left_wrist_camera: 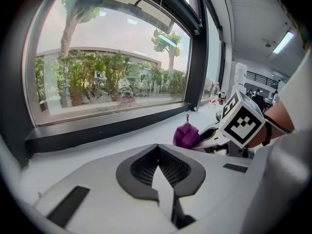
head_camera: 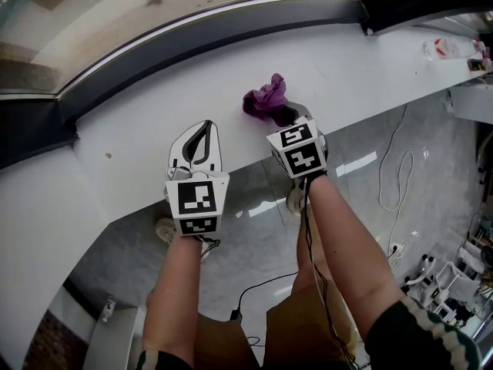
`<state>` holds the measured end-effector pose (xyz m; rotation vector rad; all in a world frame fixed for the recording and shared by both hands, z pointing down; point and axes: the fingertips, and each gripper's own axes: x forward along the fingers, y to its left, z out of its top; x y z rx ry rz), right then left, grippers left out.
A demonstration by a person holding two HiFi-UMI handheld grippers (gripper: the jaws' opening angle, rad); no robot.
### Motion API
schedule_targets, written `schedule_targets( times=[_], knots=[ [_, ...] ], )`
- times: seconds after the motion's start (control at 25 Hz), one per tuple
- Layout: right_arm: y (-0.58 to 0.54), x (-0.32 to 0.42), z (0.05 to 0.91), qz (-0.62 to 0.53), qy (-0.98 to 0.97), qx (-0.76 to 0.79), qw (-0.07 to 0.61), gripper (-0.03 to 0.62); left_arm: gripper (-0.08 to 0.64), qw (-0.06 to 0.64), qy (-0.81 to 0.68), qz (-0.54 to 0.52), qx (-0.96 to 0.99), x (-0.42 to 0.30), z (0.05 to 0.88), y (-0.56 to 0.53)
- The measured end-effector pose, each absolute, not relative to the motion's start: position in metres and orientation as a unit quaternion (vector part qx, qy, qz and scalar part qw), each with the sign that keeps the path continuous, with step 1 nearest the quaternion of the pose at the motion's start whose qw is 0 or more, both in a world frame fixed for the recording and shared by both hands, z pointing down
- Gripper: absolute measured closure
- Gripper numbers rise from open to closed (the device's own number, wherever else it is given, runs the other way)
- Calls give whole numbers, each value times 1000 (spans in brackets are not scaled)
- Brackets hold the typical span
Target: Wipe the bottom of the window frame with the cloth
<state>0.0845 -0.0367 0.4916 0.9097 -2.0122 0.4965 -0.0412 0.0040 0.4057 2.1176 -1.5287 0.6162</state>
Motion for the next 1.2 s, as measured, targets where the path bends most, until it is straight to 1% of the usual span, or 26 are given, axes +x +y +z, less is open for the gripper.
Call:
schedule_targets(
  times=[0.56,1.0,1.2],
  knots=[
    [-1,-13,491,196,-827,318,419,520,551,237,-578,229,747,-111,407,36],
    [19,-86,490,200,-835,293,419,520,551,246,-599,229,727,-182,405,55],
    [34,-120,487,181,-847,273,419,520,551,253,-601,236,720,-204,413,68]
  ],
)
